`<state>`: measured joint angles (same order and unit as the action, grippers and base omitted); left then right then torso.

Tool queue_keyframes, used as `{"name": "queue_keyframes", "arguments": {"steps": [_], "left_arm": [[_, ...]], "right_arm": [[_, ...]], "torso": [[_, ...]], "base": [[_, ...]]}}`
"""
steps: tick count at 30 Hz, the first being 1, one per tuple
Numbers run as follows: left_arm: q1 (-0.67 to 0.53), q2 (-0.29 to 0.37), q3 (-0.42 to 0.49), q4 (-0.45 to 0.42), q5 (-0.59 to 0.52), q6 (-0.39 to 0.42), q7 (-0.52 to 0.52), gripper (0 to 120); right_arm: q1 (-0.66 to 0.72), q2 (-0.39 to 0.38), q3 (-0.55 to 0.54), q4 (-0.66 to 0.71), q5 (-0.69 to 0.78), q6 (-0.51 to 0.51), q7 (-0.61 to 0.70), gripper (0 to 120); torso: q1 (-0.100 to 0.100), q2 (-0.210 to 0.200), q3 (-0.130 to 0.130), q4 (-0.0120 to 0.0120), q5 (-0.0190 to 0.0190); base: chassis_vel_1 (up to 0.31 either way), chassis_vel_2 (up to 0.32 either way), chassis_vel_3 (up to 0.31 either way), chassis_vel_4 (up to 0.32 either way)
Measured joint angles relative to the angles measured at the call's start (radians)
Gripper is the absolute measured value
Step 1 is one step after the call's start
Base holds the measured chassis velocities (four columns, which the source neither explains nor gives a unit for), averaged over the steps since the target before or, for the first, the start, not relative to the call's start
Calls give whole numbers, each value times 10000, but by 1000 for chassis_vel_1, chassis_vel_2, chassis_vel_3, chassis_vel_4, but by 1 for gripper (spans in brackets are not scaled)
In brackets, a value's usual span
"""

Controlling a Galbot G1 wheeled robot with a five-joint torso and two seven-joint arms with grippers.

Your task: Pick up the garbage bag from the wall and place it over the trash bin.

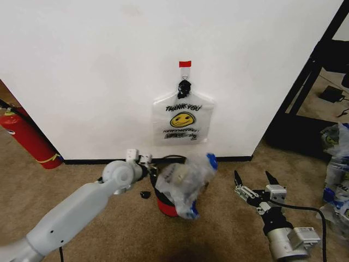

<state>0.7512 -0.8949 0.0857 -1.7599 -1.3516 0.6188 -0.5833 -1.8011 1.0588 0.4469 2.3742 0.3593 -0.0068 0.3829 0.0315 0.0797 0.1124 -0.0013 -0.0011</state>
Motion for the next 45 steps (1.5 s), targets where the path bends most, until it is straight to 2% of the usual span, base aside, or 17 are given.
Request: {"name": "queue_keyframes", "arguments": {"steps": [6,13,18,28,37,42,45], "left_arm": [[1520,-54,-964,-1201,296,-639,-1449,3],[2428,-506,-1462,-2050,349,-996,-2269,3],[2954,-946,-1477,-2222,454,-1073,-2361,3],[3265,-1443,-1365,-1833,1528,-1645,-2319,3],[3001,-1606,-1287,-1446,1666,-2022,-2030,3],[2951,-2234,-1147,-1024,1820,-2111,-1911,3],[2951,-2315,-1098,-950,1882,-2110,-1884,3]], "right_arm": [[188,-99,-125,-145,-16,-42,25,100],[78,-104,-294,-279,-245,-46,69,100],[-164,-100,-539,-318,-598,-61,126,100],[-436,6,-630,-234,-818,-59,128,100],[-440,133,-699,-222,-922,-55,128,100],[-461,191,-710,-243,-963,-41,128,100],[-475,189,-702,-241,-963,-40,128,100]], "torso": [[0,0,-1,-1,2],[-1,0,-1,-3,2],[0,1,-1,-3,0],[-1,0,-1,-1,2],[0,0,0,-1,3],[0,0,0,-3,1],[-1,0,0,-3,1]], "base": [[0,0,0,0],[0,0,0,0],[0,0,0,0],[0,0,0,0],[0,0,0,0],[0,0,0,0],[0,0,0,0]]}}
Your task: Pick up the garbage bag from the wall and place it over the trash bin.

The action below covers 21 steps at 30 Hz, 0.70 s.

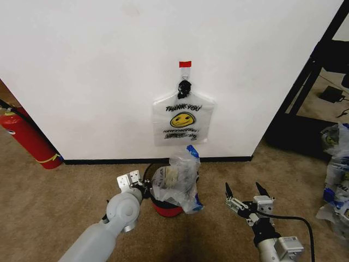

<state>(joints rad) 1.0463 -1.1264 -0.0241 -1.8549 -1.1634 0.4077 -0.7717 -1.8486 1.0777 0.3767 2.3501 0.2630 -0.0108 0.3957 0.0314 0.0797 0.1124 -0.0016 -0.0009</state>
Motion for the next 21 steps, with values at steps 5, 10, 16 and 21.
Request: {"name": "queue_keyframes", "arguments": {"steps": [5,10,16,21], "left_arm": [[44,-101,60,259,211,26,239,3],[84,-186,70,414,776,42,552,3],[166,-65,65,382,1017,227,700,4],[274,171,35,179,1030,470,827,21]], "right_arm": [[-67,-6,78,42,0,31,0,100],[-103,21,50,51,-18,65,-10,100],[-32,11,6,39,-15,58,-11,100],[-40,8,6,45,-12,51,-12,100]], "torso": [[0,0,0,2,1],[0,0,0,1,0],[0,0,0,1,1],[0,-2,0,2,0]], "base": [[0,0,0,0],[0,0,0,0],[0,0,0,0],[0,0,0,0]]}}
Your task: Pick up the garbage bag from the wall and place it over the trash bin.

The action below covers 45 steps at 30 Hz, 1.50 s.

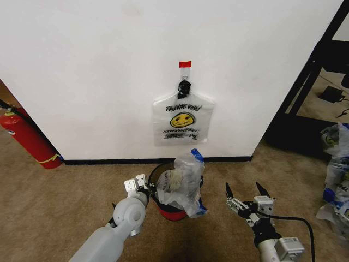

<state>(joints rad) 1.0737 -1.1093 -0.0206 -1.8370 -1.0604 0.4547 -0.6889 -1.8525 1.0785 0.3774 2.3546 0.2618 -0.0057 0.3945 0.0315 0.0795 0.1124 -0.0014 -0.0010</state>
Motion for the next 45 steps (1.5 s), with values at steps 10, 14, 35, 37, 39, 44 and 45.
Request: {"name": "queue_keyframes", "arguments": {"steps": [10,14,35,37,39,44,45], "left_arm": [[47,85,-71,-459,91,3,275,54],[142,296,-261,-944,190,-94,342,69],[-3338,2178,3865,-3384,1244,1780,623,100],[-4022,2054,4638,-3253,1022,2168,280,100],[-4886,1754,5516,-2884,578,2659,-431,100],[-6594,665,6952,-2038,-1499,2873,-2273,99],[-6813,493,7146,-1912,-1918,2874,-2581,99]], "right_arm": [[-96,65,-23,38,-106,3,-41,100],[-66,91,28,18,-107,29,-43,100],[2662,320,2437,-1594,3372,-904,1462,100],[2783,286,2551,-1791,3386,-949,1530,100],[2871,274,2569,-1970,3383,-960,1546,100],[3012,348,2445,-2357,3190,-939,1510,100],[3061,349,2437,-2451,3169,-929,1496,100]], "torso": [[0,0,0,-1,0],[0,0,0,0,0],[2,0,1,-3,0],[2,0,1,-1,6],[2,0,1,0,2],[2,0,2,-4,6],[2,0,1,-3,5]], "base": [[0,0,0,0],[0,0,0,0],[0,0,0,0],[0,0,0,0],[0,0,0,0],[0,0,0,0],[0,0,0,0]]}}
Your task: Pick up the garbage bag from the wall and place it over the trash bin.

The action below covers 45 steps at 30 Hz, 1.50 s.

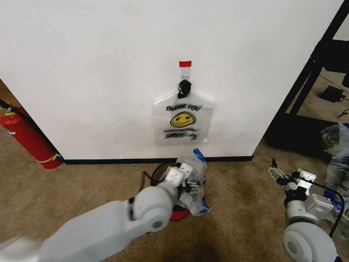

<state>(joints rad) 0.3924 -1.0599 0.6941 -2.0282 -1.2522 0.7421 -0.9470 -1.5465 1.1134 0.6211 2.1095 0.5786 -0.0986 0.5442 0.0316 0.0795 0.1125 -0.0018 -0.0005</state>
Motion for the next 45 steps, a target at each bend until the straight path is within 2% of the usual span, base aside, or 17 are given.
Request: {"name": "queue_keyframes", "arguments": {"steps": [2,8,18,20,24,25,32,33,39,42,45], "left_arm": [[-436,-451,356,352,-648,-1,-636,98],[-916,-1076,892,786,-858,-19,-1036,96],[-746,-1363,1069,1494,-350,-39,-738,90],[-631,-1349,1029,1626,-202,-43,-643,78],[-481,-1279,1004,1711,-9,-51,-583,62],[-481,-1279,1004,1711,-9,-51,-583,62],[-338,-1133,980,1726,255,-60,-465,33],[-338,-1133,980,1726,255,-60,-465,33],[-43,-1017,783,1725,587,-64,-259,7],[-31,-1013,727,1697,642,-71,-250,0],[-50,-1005,631,1569,718,-133,-241,0]], "right_arm": [[123,-15,-1,-189,17,11,-12,100],[229,-63,-13,-367,71,30,-96,100],[153,-61,-4,-366,200,120,-268,100],[101,-71,33,-316,258,159,-322,100],[92,-71,34,-241,359,177,-351,100],[92,-71,34,-241,359,177,-351,100],[206,-61,-93,-134,361,148,-353,100],[206,-61,-93,-134,361,148,-353,100],[237,-26,-187,-158,317,132,-341,100],[244,-22,-220,-159,298,130,-333,100],[308,-18,-333,-128,292,105,-315,100]], "torso": [[0,0,0,4,-1],[0,0,-1,3,-2],[-1,0,-1,3,-4],[-1,0,-1,4,-5],[-1,0,-1,4,-5],[-1,0,-1,4,-5],[-1,2,-1,3,-4],[-1,2,-1,3,-4],[-1,2,-1,3,-5],[-1,2,-1,3,-5],[-1,2,-1,3,-4]], "base": [[0,0,0,0],[0,0,0,0],[0,0,0,0],[0,0,0,0],[0,0,0,0],[0,0,0,0],[0,0,0,0],[0,0,0,0],[0,0,0,0],[0,0,0,0],[0,0,0,0]]}}
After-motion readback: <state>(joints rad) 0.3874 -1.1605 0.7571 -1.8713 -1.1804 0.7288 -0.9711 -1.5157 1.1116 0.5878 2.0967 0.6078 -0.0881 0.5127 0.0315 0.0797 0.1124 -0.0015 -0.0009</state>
